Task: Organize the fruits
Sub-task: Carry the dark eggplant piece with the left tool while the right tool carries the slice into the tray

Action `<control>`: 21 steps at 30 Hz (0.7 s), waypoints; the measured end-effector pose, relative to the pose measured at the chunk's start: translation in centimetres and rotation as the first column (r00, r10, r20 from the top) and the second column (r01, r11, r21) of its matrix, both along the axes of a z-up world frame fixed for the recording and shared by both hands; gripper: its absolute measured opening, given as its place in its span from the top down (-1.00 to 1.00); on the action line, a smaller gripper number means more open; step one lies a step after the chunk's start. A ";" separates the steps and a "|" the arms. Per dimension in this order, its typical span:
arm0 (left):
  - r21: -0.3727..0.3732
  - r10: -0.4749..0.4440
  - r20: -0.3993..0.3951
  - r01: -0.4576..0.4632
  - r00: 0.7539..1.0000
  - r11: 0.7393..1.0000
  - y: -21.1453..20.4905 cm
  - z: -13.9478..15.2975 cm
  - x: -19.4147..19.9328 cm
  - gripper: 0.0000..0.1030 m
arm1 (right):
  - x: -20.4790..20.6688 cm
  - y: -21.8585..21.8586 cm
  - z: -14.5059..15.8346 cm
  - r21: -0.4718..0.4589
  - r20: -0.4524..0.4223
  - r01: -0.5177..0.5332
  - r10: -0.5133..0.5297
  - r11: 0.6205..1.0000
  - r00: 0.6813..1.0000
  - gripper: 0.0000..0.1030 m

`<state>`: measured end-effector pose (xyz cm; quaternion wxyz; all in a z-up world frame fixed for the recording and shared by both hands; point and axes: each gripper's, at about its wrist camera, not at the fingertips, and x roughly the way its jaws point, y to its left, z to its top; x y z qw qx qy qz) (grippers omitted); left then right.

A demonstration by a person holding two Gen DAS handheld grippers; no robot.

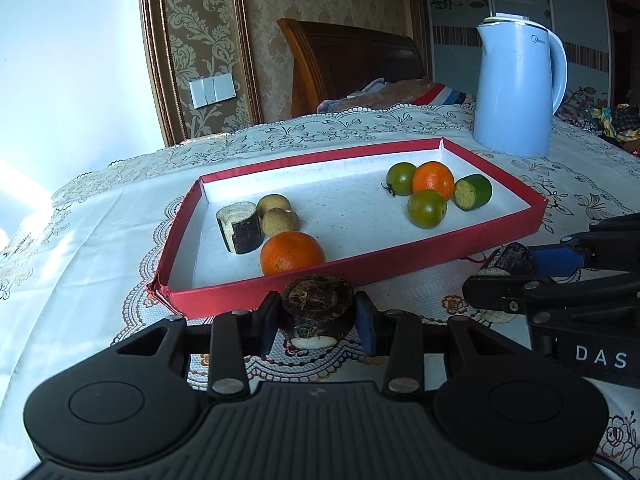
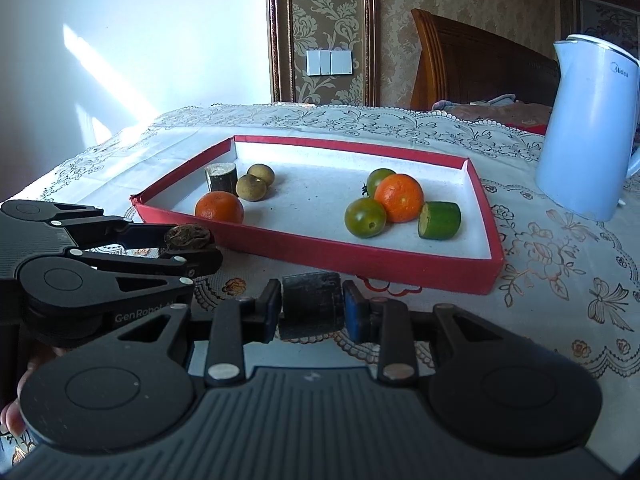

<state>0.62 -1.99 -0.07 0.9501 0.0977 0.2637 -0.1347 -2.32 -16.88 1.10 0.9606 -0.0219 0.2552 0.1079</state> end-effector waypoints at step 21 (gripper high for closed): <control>-0.026 0.102 0.023 -0.101 0.995 0.995 -1.8 3.4 6.1 0.25 | 6.6 -1.4 3.3 -0.023 0.063 0.113 -0.111 0.993 0.992 0.41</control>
